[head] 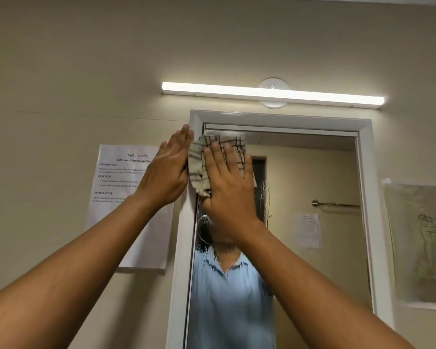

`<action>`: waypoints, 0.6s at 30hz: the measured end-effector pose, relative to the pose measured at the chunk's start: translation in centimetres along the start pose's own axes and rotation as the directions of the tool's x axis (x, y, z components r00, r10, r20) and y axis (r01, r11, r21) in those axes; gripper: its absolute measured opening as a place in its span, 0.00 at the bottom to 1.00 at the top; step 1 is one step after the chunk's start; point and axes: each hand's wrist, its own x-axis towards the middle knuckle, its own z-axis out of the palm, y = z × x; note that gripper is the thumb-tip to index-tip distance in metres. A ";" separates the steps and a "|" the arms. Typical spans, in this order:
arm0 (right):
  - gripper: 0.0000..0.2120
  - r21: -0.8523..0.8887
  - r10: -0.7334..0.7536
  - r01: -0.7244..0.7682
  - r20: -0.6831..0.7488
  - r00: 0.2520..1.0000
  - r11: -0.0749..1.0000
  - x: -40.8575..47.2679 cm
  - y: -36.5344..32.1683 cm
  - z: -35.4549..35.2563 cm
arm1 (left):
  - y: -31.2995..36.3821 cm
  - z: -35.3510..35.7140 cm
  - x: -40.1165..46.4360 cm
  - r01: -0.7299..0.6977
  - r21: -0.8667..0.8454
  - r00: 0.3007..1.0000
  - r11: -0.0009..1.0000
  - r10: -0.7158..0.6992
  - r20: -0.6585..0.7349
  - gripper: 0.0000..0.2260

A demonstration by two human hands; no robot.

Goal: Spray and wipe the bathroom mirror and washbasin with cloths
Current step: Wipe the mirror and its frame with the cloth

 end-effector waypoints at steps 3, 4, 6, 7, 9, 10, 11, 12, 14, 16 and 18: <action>0.34 0.024 -0.060 0.061 -0.015 0.998 0.998 -3.7 -0.5 1.2 | -0.2 0.3 -1.5 0.003 0.024 1.000 1.000 -0.003 0.024 0.29; 0.34 0.024 -0.084 0.084 -0.001 0.996 0.996 -5.0 -0.6 1.3 | -0.1 0.4 -2.0 0.001 0.027 1.000 1.000 -0.002 0.026 0.28; 0.35 0.015 -0.137 0.136 0.045 0.990 0.991 -7.6 -0.7 1.4 | -0.1 0.5 -3.1 -0.001 0.033 1.000 0.999 0.000 0.030 0.27; 0.34 0.012 -0.163 0.163 0.066 0.984 0.987 -8.8 -0.7 1.4 | -0.1 0.5 -3.6 -0.001 0.039 0.999 0.999 0.000 0.034 0.27; 0.33 0.017 -0.209 0.208 0.101 0.973 0.978 -10.7 -0.6 1.4 | 0.0 0.7 -4.5 0.000 0.050 0.999 0.999 -0.002 0.040 0.27; 0.34 0.019 -0.226 0.226 0.120 0.967 0.974 -11.3 -0.5 1.3 | 0.1 0.8 -5.0 0.003 0.048 0.999 0.999 -0.005 0.045 0.27; 0.35 0.018 -0.244 0.244 0.136 0.960 0.970 -11.5 -0.4 1.3 | 0.3 0.9 -5.4 0.007 0.043 0.999 0.999 -0.009 0.047 0.27; 0.34 0.016 -0.264 0.265 0.143 0.954 0.964 -11.5 -0.1 1.2 | 0.5 1.0 -5.8 0.012 0.039 0.999 0.999 -0.014 0.049 0.27; 0.33 -0.003 -0.298 0.301 0.139 0.945 0.954 -10.7 0.5 1.4 | 0.6 1.1 -6.4 0.016 0.041 0.999 0.999 -0.018 0.051 0.27; 0.34 -0.030 -0.298 0.303 0.114 0.948 0.952 -8.9 1.3 1.4 | 0.7 1.2 -6.6 0.016 0.035 0.998 0.999 -0.018 0.054 0.27; 0.35 -0.051 -0.274 0.279 0.078 0.958 0.959 -6.8 2.0 1.1 | 0.8 1.2 -6.7 0.026 0.021 0.998 0.999 -0.027 0.049 0.27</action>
